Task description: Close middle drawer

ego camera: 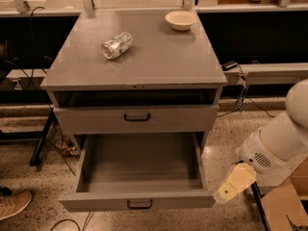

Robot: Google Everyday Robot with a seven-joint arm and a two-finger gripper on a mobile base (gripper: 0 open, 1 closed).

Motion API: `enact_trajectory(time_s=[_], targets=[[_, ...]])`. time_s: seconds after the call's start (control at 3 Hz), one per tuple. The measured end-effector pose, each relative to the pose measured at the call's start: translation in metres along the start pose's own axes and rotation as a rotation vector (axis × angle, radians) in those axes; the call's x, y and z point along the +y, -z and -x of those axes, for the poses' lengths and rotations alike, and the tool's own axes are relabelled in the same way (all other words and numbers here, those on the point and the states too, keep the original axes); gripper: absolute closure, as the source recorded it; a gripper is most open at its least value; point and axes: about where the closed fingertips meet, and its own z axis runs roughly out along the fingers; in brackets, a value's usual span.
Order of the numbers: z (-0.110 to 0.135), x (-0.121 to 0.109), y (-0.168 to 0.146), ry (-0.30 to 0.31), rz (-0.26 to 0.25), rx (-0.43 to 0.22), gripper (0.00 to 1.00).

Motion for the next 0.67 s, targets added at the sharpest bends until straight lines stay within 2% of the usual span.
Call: enact_trajectory(time_s=[0.33, 0.67], targets=[[-0.026, -0.022, -0.044, -0.112, 0.004, -0.038, 0.00], [-0.033, -0.034, -0.083, -0.161, 0.020, -0.057, 0.00]])
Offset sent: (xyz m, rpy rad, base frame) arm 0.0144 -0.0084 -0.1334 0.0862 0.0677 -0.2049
